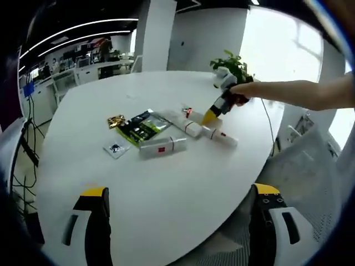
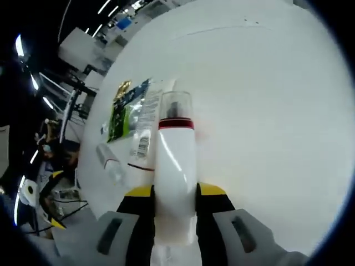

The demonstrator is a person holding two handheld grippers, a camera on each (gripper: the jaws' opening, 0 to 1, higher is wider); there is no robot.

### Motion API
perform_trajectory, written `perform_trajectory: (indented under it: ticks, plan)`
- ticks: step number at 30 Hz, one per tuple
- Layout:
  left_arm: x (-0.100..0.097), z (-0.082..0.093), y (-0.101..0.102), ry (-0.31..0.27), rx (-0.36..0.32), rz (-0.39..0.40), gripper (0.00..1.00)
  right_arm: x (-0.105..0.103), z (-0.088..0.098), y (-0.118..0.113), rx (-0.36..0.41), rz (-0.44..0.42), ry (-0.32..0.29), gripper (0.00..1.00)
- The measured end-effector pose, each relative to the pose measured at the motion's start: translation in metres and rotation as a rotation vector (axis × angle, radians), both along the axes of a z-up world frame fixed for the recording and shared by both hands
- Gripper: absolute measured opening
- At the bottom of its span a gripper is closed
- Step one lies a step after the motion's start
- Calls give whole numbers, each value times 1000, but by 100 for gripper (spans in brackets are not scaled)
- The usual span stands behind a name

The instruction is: Arrange the skincare products in the storage area until every visible bottle or jar stands upright without overlapping.

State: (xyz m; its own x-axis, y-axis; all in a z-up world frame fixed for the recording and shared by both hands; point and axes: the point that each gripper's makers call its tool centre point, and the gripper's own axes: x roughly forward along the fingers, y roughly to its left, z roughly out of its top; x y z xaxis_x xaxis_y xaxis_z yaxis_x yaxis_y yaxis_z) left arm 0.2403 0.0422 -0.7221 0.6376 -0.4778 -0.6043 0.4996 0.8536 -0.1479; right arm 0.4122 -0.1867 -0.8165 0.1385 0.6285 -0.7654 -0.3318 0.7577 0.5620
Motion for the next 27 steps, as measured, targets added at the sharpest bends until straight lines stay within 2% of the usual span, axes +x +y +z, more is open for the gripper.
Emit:
perform_trajectory:
  ticks: [4,8,12,18,19,27]
  plan:
    - [9,4,-6,-8,-11,-32,99,-14,7,1,101,-85,25,26]
    - [21,6,-12,-10,-34,-43,99,-22,8,-1,167,-143,43,27]
    - [29,6,-25,12,-92,-60,98,-27,9,-2,239,-191,65,27]
    - [44,5,-43,10,-121,-114,94,-34,7,-1,298,-207,73,27]
    - [47,6,-48,-3,-124,-139,91,-37,8,1,310,-207,65,27]
    - [67,6,-77,4,-199,-219,75,-48,6,19,390,-198,104,27]
